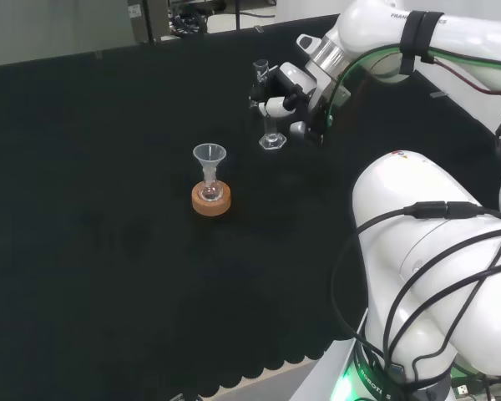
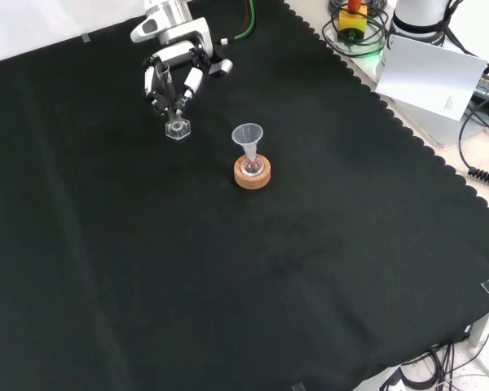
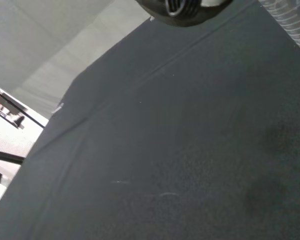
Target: Put the graduated cylinder back on the table.
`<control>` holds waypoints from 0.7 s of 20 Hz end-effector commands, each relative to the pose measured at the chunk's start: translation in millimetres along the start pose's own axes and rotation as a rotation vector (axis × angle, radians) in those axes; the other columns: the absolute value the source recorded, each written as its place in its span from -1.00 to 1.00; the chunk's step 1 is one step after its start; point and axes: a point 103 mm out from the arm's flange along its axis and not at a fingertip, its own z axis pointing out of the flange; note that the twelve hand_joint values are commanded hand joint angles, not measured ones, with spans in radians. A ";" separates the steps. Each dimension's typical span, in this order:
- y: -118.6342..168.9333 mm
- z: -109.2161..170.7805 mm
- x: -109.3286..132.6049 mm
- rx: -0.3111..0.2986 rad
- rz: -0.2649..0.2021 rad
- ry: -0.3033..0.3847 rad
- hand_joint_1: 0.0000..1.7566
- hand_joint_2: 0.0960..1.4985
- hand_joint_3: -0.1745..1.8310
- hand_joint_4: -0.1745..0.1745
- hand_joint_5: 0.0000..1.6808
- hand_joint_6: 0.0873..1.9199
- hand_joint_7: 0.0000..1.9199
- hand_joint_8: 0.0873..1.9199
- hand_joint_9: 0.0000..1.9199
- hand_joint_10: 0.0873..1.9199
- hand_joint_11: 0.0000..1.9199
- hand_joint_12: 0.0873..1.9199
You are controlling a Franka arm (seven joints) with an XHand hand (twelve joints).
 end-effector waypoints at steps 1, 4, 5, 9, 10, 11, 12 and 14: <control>6.5 16.2 -4.7 -0.016 -0.004 0.037 0.57 0.37 -0.82 -0.66 0.24 -0.01 0.04 -0.05 0.18 -0.30 0.11 -0.20; 8.2 21.5 -6.3 -0.020 0.004 0.049 0.57 0.39 -0.82 -0.79 0.24 0.01 -0.01 0.02 0.16 -0.27 0.09 -0.18; 8.7 23.1 -6.0 -0.022 0.005 0.052 0.57 0.39 -0.82 -0.82 0.24 0.01 -0.02 0.03 0.16 -0.27 0.08 -0.18; 10.3 27.8 -5.1 -0.014 0.006 0.050 0.43 0.45 -0.82 -0.23 0.22 0.03 -0.03 0.03 0.14 -0.50 0.05 -0.15; 10.6 28.3 -5.1 -0.011 0.007 0.054 0.41 0.46 -0.82 -0.17 0.22 0.03 -0.04 0.03 0.15 -0.56 0.05 -0.14; 10.7 28.6 -4.9 -0.010 0.009 0.055 0.40 0.46 -0.82 -0.14 0.21 0.04 -0.04 0.04 0.16 -0.59 0.04 -0.14; 10.8 28.9 -4.5 -0.007 0.010 0.056 0.40 0.47 -0.82 -0.12 0.21 0.04 -0.05 0.05 0.16 -0.61 0.04 -0.14; 10.9 30.0 -2.6 0.006 0.008 0.059 0.40 0.49 -0.82 -0.44 0.14 0.10 -0.07 0.11 0.14 -0.63 0.02 -0.13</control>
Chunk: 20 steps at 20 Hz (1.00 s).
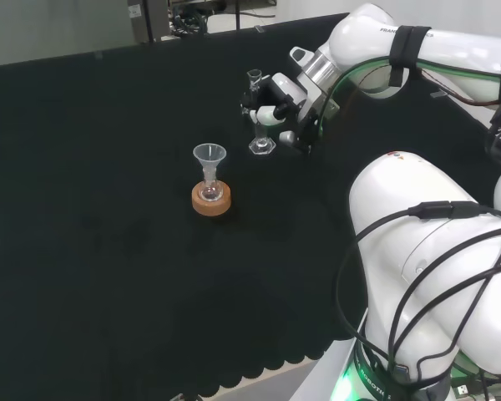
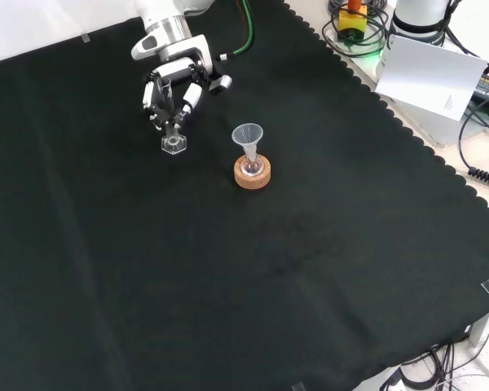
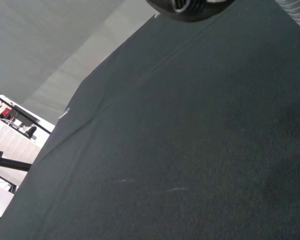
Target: Put the graduated cylinder back on the table.
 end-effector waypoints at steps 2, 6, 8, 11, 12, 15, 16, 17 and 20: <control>-0.4 2.5 3.0 0.030 0.003 0.007 0.37 0.52 -0.83 -0.85 0.06 0.15 -0.11 0.05 0.12 -0.62 -0.01 -0.09; -1.9 1.2 3.0 0.067 0.011 0.016 0.39 0.45 -0.86 -0.65 0.03 -0.14 -0.12 -0.34 0.12 -0.70 0.01 -0.07; -3.1 1.1 1.4 0.092 0.024 0.032 0.39 0.45 -0.95 -0.46 -0.02 -0.30 -0.16 -0.41 0.11 -0.77 -0.04 -0.04; -5.0 0.8 0.8 0.097 0.032 0.036 0.36 0.43 -1.00 -0.38 -0.12 -0.37 -0.23 -0.43 0.06 -0.82 -0.14 0.04; -5.3 0.0 1.1 0.097 0.033 0.037 0.34 0.42 -1.00 -0.37 -0.15 -0.37 -0.24 -0.43 0.04 -0.82 -0.17 0.06; -6.4 -6.3 3.4 0.078 0.028 0.038 0.31 0.40 -1.00 -0.37 -0.26 -0.38 -0.30 -0.42 -0.02 -0.81 -0.27 0.14; -6.9 -7.5 1.2 0.076 0.027 0.042 0.29 0.39 -1.00 -0.38 -0.29 -0.39 -0.32 -0.42 -0.04 -0.81 -0.30 0.16; -7.2 -8.6 0.5 0.075 0.028 0.044 0.28 0.38 -1.00 -0.38 -0.33 -0.39 -0.33 -0.42 -0.06 -0.80 -0.32 0.17; -7.2 -11.2 3.5 0.065 0.028 0.033 0.25 0.35 -1.00 -0.39 -0.41 -0.43 -0.38 -0.40 -0.11 -0.77 -0.38 0.22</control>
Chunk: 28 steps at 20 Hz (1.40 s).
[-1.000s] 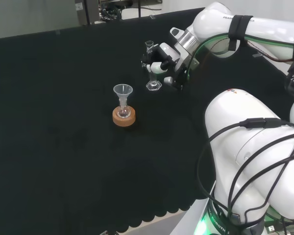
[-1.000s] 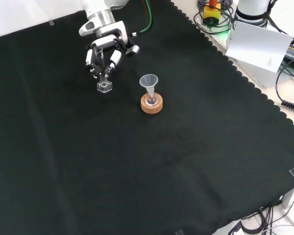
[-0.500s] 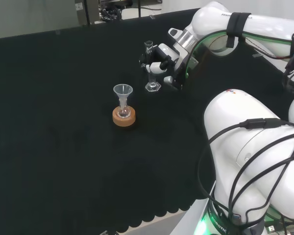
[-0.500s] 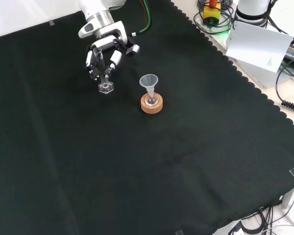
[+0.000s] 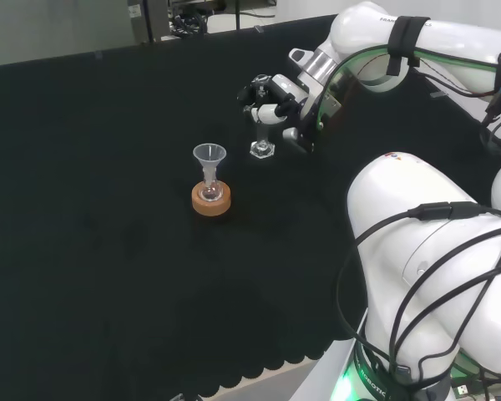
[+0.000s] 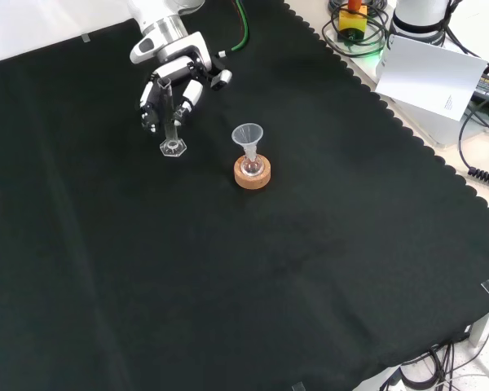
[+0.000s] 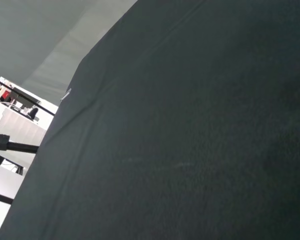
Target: Put the graduated cylinder back on the table.
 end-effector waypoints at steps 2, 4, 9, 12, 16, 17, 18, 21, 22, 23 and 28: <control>-1.3 -10.3 9.9 -0.026 -0.006 -0.013 0.23 0.34 -1.00 -0.40 -0.43 -0.47 -0.42 -0.38 -0.16 -0.70 -0.42 0.25; -1.5 -23.6 15.8 -0.034 -0.013 -0.019 0.21 0.32 -1.00 -0.41 -0.49 -0.54 -0.49 -0.36 -0.25 -0.61 -0.49 0.28; -1.8 -54.6 27.8 -0.058 -0.023 -0.053 0.15 0.26 -1.00 -0.45 -0.56 -0.68 -0.64 -0.34 -0.45 -0.47 -0.65 0.34; -2.4 -68.9 36.1 -0.073 -0.034 -0.074 0.12 0.24 -1.00 -0.46 -0.57 -0.73 -0.69 -0.33 -0.52 -0.42 -0.72 0.37; -2.6 -84.5 48.6 -0.093 -0.051 -0.099 0.10 0.22 -1.00 -0.46 -0.57 -0.77 -0.73 -0.33 -0.57 -0.39 -0.79 0.39; -2.8 -88.1 51.8 -0.099 -0.057 -0.104 0.10 0.22 -1.00 -0.46 -0.57 -0.78 -0.73 -0.33 -0.59 -0.38 -0.80 0.39; -3.3 -91.7 55.9 -0.104 -0.065 -0.113 0.09 0.22 -1.00 -0.46 -0.56 -0.79 -0.74 -0.33 -0.60 -0.37 -0.81 0.40; -7.2 -105.2 71.4 -0.122 -0.103 -0.181 0.09 0.21 -1.00 -0.46 -0.56 -0.81 -0.76 -0.33 -0.63 -0.36 -0.85 0.41; -9.4 -109.2 75.9 -0.122 -0.115 -0.199 0.09 0.21 -1.00 -0.46 -0.56 -0.82 -0.77 -0.33 -0.64 -0.36 -0.86 0.41; -12.5 -113.6 80.8 -0.118 -0.124 -0.219 0.08 0.21 -1.00 -0.46 -0.56 -0.82 -0.78 -0.33 -0.65 -0.36 -0.87 0.41; -32.5 -134.8 99.8 -0.104 -0.137 -0.318 0.06 0.20 -1.00 -0.45 -0.56 -0.83 -0.79 -0.33 -0.66 -0.35 -0.88 0.41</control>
